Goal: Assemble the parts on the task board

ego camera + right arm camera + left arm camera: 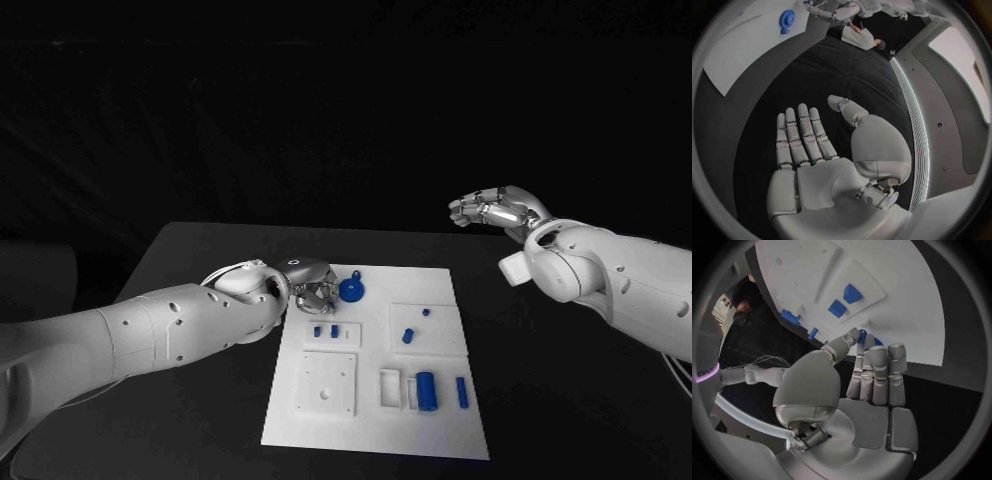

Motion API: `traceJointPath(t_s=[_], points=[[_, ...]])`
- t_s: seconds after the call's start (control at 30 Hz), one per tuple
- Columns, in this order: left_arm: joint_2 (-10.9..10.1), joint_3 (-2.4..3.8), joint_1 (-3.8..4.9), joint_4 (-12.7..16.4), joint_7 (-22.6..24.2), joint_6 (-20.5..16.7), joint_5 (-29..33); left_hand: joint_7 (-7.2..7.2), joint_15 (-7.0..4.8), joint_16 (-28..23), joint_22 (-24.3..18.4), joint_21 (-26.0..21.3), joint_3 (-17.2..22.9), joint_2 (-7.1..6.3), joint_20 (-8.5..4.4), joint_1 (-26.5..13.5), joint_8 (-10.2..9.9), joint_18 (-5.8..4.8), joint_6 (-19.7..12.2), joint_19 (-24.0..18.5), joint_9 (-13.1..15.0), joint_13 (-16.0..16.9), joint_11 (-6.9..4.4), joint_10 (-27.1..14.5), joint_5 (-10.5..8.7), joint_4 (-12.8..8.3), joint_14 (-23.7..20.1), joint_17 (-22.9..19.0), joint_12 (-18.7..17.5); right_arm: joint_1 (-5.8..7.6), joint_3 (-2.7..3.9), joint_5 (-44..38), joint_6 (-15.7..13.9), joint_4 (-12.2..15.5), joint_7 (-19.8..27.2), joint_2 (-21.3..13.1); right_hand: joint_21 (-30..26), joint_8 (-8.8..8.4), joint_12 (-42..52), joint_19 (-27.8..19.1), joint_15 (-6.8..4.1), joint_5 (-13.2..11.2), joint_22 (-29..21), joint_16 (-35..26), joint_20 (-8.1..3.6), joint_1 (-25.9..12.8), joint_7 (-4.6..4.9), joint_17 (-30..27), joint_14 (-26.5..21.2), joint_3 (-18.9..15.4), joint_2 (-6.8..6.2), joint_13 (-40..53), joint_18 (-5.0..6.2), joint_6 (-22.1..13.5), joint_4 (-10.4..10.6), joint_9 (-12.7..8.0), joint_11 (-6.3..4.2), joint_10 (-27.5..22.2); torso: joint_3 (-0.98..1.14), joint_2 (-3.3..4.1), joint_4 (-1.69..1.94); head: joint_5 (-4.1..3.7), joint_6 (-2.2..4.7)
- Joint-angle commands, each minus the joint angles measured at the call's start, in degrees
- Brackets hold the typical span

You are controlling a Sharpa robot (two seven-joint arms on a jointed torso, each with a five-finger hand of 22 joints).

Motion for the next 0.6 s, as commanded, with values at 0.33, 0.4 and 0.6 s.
traceJointPath(t_s=[0.33,0.4,0.6], points=[[-0.08,-0.02,-0.05,0.13,0.58,1.33,0.03,0.40,-0.09,0.03,0.26,-0.32,0.31,0.37,-0.93,0.14,-0.20,4.40,0.05,0.00,0.10,0.07,0.12,0.21,0.39,-0.08,0.03,-0.05,-0.07,-0.02,0.02,-0.37,0.59,-0.06,0.52,0.10,-0.43,0.24,-0.26,0.32,-0.03,0.17,0.10,0.35,0.01,-0.17,0.22,-0.12,-0.31,-0.10,0.03,-0.06,-0.63,0.28,0.20,-0.07,0.01,0.41,0.00,0.01,-0.01,0.03,-0.06],[-0.09,-0.03,-0.06,0.11,0.59,1.36,0.02,0.40,-0.09,0.03,0.26,-0.32,0.32,0.37,-0.93,0.15,-0.21,4.40,0.05,-0.01,0.10,0.07,0.12,0.21,0.39,-0.08,0.03,-0.05,-0.08,-0.02,0.02,-0.37,0.58,-0.06,0.52,0.11,-0.44,0.24,-0.27,0.32,-0.03,0.17,0.11,0.35,0.01,-0.16,0.22,-0.13,-0.31,-0.10,0.04,-0.06,-0.63,0.28,0.20,-0.07,0.01,0.41,0.01,0.01,-0.03,0.05,-0.05],[-0.09,-0.07,-0.07,-0.03,0.53,1.60,-0.13,0.41,-0.09,0.03,0.27,-0.33,0.33,0.36,-0.93,0.18,-0.22,4.39,0.04,-0.01,0.09,0.07,0.12,0.20,0.39,-0.10,0.01,-0.05,-0.11,-0.02,0.02,-0.37,0.62,-0.01,0.53,0.12,-0.47,0.24,-0.27,0.33,-0.03,0.17,0.13,0.36,0.01,-0.16,0.22,-0.14,-0.31,-0.10,0.04,-0.06,-0.62,0.28,0.20,-0.07,0.01,0.41,0.02,0.02,0.01,0.06,-0.12]])
